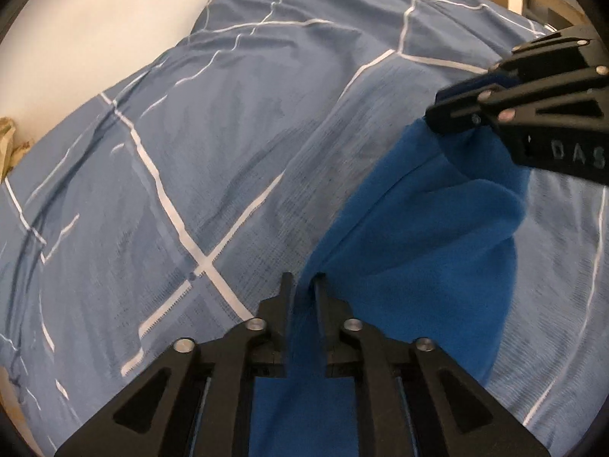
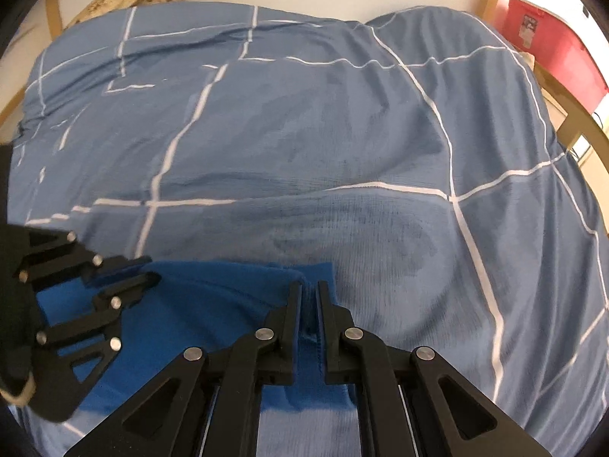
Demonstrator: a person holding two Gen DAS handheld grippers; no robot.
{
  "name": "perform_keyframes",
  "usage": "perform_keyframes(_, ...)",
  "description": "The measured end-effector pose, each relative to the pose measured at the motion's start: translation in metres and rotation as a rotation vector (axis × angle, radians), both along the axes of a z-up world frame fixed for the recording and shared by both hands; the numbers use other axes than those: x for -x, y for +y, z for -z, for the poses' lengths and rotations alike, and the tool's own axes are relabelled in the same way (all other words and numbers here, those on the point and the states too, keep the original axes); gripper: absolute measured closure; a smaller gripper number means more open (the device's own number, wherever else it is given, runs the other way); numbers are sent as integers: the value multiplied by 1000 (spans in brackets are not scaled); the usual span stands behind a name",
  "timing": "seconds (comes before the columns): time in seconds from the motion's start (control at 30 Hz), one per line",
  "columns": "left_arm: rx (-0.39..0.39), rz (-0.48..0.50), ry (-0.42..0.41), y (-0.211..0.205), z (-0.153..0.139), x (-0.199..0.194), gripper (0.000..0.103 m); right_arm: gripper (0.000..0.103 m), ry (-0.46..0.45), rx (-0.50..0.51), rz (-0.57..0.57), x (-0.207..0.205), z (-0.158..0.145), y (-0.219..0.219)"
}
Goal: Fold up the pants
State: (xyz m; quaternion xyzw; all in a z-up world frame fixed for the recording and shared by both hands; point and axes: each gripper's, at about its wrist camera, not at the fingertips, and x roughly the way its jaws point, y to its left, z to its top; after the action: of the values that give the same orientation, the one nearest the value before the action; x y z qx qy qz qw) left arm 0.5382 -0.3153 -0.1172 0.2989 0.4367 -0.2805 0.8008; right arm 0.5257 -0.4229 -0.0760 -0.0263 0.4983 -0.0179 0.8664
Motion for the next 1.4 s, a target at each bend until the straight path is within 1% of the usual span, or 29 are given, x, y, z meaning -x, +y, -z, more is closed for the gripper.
perform_keyframes(0.03,4,-21,-4,2,0,-2,75,83,-13,0,6,-1,0,-2)
perform_keyframes(0.07,17,-65,-22,6,-2,-4,61,77,-25,4,16,-1,0,-4)
perform_keyframes(0.1,41,-98,-41,10,-6,-6,56,70,-40,20,46,2,-1,-8)
perform_keyframes(0.17,97,-167,-90,22,-21,-5,51,70,-85,58,102,12,-6,-17)
perform_keyframes(0.2,102,-203,-121,28,-29,-1,48,70,-100,63,118,18,-9,-21)
perform_keyframes(0.23,102,-232,-150,34,-36,5,45,70,-125,56,145,29,-14,-28)
perform_keyframes(0.27,124,-248,-168,40,-44,13,44,69,-136,49,161,35,-18,-32)
perform_keyframes(0.33,153,-276,-169,52,-56,31,41,69,-169,3,209,57,-23,-46)
perform_keyframes(0.4,179,-324,-153,65,-62,51,40,69,-194,-90,228,77,-21,-57)
perform_keyframes(0.47,201,-354,-142,74,-63,72,38,69,-181,-175,246,87,-14,-64)
perform_keyframes(0.53,217,-365,-155,77,-62,89,34,69,-169,-290,249,96,-3,-67)
perform_keyframes(0.57,218,-370,-161,78,-61,93,33,69,-167,-329,247,98,2,-66)
perform_keyframes(0.6,206,-379,-162,77,-56,100,33,69,-163,-374,249,100,9,-66)
perform_keyframes(0.63,198,-383,-153,75,-51,102,33,69,-160,-397,254,101,14,-66)
perform_keyframes(0.73,182,-391,-125,68,-36,103,33,69,-138,-523,283,97,32,-71)
perform_keyframes(0.8,158,-416,-129,68,-27,102,33,69,-130,-596,302,92,42,-77)
perform_keyframes(0.9,142,-431,-122,65,-14,99,33,69,-102,-642,334,86,57,-80)
perform_keyframes(1.03,131,-431,-119,59,-2,98,33,68,-70,-749,356,75,83,-85)
perform_keyframes(1.13,127,-426,-117,53,3,97,33,67,-69,-821,355,67,96,-88)
perform_keyframes(1.2,134,-431,-100,54,7,95,33,67,-73,-866,356,61,102,-86)
perform_keyframes(1.23,136,-437,-95,54,8,94,33,69,-76,-880,355,60,102,-86)
perform_keyframes(1.27,143,-447,-86,55,9,94,33,73,-78,-887,356,59,103,-86)
perform_keyframes(1.3,148,-451,-79,56,10,94,33,78,-84,-893,354,60,102,-85)
perform_keyframes(1.33,158,-458,-68,58,10,93,33,81,-99,-890,359,62,99,-84)
perform_keyframes(1.37,169,-463,-62,60,9,93,33,81,-114,-881,361,66,94,-83)
perform_keyframes(1.4,176,-467,-56,61,8,94,33,82,-143,-845,357,73,84,-81)
